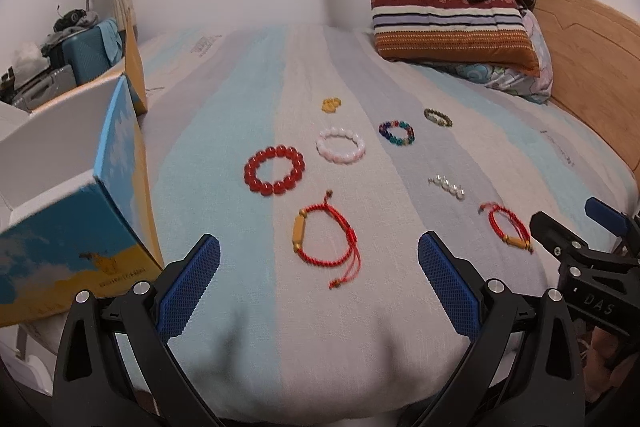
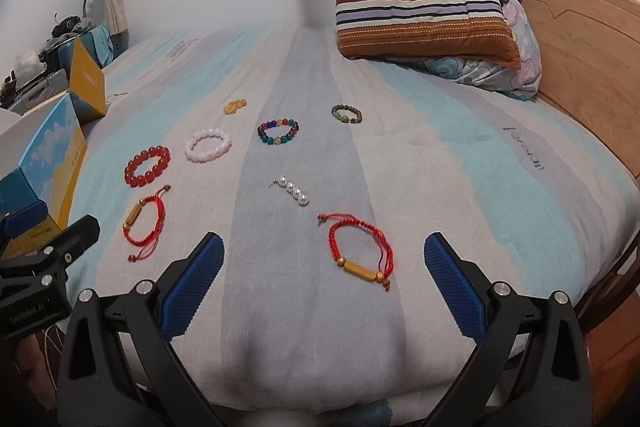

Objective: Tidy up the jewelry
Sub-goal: 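Grasp the red bead bracelet with the left tool while the right tool grasps the pearl string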

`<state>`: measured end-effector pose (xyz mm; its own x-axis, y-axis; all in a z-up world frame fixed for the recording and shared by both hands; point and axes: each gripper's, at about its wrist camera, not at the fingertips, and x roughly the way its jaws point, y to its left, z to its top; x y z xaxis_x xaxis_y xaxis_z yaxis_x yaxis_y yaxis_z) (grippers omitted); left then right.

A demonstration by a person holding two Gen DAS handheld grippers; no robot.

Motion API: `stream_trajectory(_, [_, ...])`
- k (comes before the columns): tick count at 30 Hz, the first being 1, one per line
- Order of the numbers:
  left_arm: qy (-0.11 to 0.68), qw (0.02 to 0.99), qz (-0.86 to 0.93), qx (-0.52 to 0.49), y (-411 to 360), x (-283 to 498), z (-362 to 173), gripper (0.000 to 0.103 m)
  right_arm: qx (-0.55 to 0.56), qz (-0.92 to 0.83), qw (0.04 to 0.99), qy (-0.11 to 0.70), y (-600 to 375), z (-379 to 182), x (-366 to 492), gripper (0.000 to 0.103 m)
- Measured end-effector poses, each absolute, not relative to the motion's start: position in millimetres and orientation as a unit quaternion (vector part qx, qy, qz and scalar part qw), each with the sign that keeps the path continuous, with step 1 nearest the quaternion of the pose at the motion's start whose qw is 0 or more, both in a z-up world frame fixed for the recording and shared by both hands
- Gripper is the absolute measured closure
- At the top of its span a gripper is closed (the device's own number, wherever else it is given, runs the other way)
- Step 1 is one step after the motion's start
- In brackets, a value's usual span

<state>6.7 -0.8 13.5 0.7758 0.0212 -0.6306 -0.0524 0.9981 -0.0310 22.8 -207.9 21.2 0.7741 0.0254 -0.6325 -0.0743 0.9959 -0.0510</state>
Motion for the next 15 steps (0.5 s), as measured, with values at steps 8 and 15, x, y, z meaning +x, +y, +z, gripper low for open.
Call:
stream_trajectory(8, [0.352, 0.935, 0.019, -0.030, 11.1, 48.3, 45.2, 0.006, -0.056, 0.057, 0.929, 0.360, -197.1, 37.6, 60.9, 0.007])
stream_trajectory(15, [0.396, 0.917, 0.014, -0.036, 19.5, 105.3, 39.4, 0.006, -0.078, 0.079, 0.911, 0.398, -176.0, 27.8, 107.9, 0.007])
